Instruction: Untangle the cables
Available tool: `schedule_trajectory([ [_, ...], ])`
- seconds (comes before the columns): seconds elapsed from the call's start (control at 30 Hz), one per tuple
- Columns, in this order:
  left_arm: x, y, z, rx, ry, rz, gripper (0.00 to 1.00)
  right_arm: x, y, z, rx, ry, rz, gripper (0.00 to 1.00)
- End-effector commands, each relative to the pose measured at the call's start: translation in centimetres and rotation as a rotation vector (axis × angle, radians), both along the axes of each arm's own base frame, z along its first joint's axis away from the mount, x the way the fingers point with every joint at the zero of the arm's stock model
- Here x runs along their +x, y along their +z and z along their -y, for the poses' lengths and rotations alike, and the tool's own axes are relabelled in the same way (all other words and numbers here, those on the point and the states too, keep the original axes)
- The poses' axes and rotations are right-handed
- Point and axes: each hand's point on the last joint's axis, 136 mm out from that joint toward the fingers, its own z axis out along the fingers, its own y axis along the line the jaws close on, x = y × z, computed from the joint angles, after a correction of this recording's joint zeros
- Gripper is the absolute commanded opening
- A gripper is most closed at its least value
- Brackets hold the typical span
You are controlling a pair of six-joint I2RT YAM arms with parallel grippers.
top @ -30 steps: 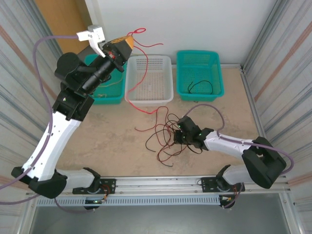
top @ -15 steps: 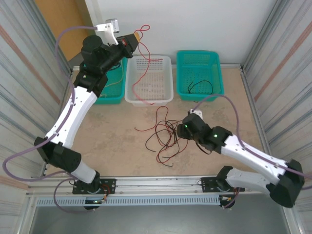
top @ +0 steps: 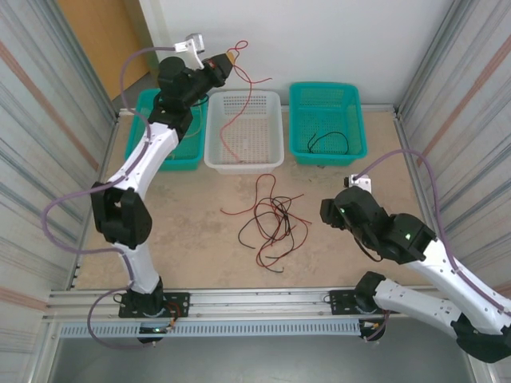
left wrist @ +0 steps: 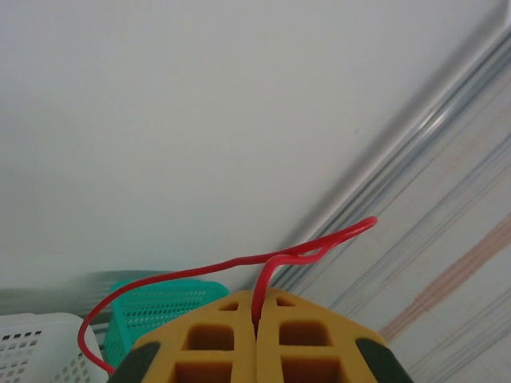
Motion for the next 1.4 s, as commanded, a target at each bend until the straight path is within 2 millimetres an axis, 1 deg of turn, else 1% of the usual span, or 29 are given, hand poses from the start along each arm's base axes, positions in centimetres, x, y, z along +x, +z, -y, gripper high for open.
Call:
schedule_trajectory([
  [0.0, 1.0, 0.9, -0.4, -0.100, -0.011, 0.035, 0.00, -0.3, 0.7, 0.5, -0.038, 0.022, 0.017, 0.60],
  [0.07, 2.2, -0.9, -0.2, -0.093, -0.003, 0.006, 0.00, -0.4, 0.9, 0.7, -0.040, 0.023, 0.019, 0.59],
  [0.17, 3.3, -2.9, 0.2, -0.092, -0.006, -0.030, 0.00, -0.7, 1.4, 1.9, -0.056, -0.011, 0.028, 0.58],
  [0.27, 4.0, -4.6, 0.3, -0.092, 0.003, -0.059, 0.00, -0.9, 1.8, 2.6, -0.047, -0.029, 0.039, 0.59],
  [0.37, 4.6, -5.9, 0.4, -0.073, 0.007, -0.075, 0.00, -0.9, 1.5, 2.6, -0.030, -0.036, 0.023, 0.59],
  [0.4, 4.9, -6.7, 0.5, -0.060, -0.003, -0.095, 0.20, -0.9, 1.3, 2.5, -0.023, -0.033, 0.013, 0.59],
  [0.43, 5.1, -7.5, 0.5, -0.054, -0.002, -0.121, 0.46, -0.8, 1.2, 2.2, -0.016, -0.029, 0.004, 0.59],
  [0.47, 5.1, -7.9, 0.3, -0.051, 0.007, -0.134, 0.63, -0.7, 1.0, 1.9, -0.012, -0.026, -0.006, 0.59],
  [0.5, 5.0, -8.4, 0.0, -0.049, 0.023, -0.146, 0.76, -0.6, 0.6, 1.7, -0.011, -0.024, -0.017, 0.59],
  [0.53, 4.8, -8.6, -0.4, -0.045, 0.039, -0.143, 0.85, -0.5, 0.1, 1.2, -0.006, -0.017, -0.032, 0.59],
  [0.6, 4.1, -8.2, -0.8, -0.035, 0.052, -0.132, 0.96, -0.2, -1.2, -0.3, 0.021, 0.014, -0.075, 0.60],
  [0.63, 3.6, -7.7, -1.0, -0.026, 0.052, -0.123, 0.99, 0.0, -1.9, -1.3, 0.046, 0.038, -0.103, 0.60],
  [0.7, 2.5, -6.7, -1.5, -0.006, 0.058, -0.113, 0.99, 0.2, -3.5, -3.5, 0.086, 0.086, -0.159, 0.60],
  [0.8, -0.3, -5.1, -2.9, 0.033, 0.096, -0.109, 0.98, 0.6, -6.0, -6.5, 0.142, 0.150, -0.228, 0.58],
  [0.9, -4.2, -4.2, -4.3, 0.057, 0.122, -0.113, 0.94, 1.6, -7.7, -8.8, 0.162, 0.189, -0.259, 0.57],
  [0.97, -7.0, -4.3, -5.2, 0.067, 0.131, -0.120, 0.89, 2.4, -8.2, -10.1, 0.153, 0.227, -0.269, 0.54],
  [1.03, -10.0, -5.0, -5.9, 0.110, 0.132, -0.147, 0.82, 3.4, -8.9, -11.5, 0.137, 0.274, -0.291, 0.53],
  [1.07, -11.2, -5.6, -6.1, 0.136, 0.128, -0.161, 0.78, 3.9, -9.3, -11.9, 0.120, 0.290, -0.305, 0.53],
  [1.13, -13.7, -7.8, -6.1, 0.180, 0.106, -0.215, 0.76, 5.2, -10.4, -12.6, 0.076, 0.309, -0.336, 0.52],
  [1.2, -15.4, -10.0, -5.6, 0.201, 0.060, -0.258, 0.74, 6.3, -11.6, -13.1, 0.035, 0.323, -0.366, 0.51],
  [1.3, -17.4, -13.2, -5.3, 0.227, 0.015, -0.352, 0.67, 7.7, -13.0, -14.1, -0.012, 0.359, -0.398, 0.50],
  [1.37, -18.6, -15.2, -5.2, 0.233, 0.004, -0.408, 0.66, 8.2, -13.9, -14.6, -0.052, 0.381, -0.419, 0.49],
])
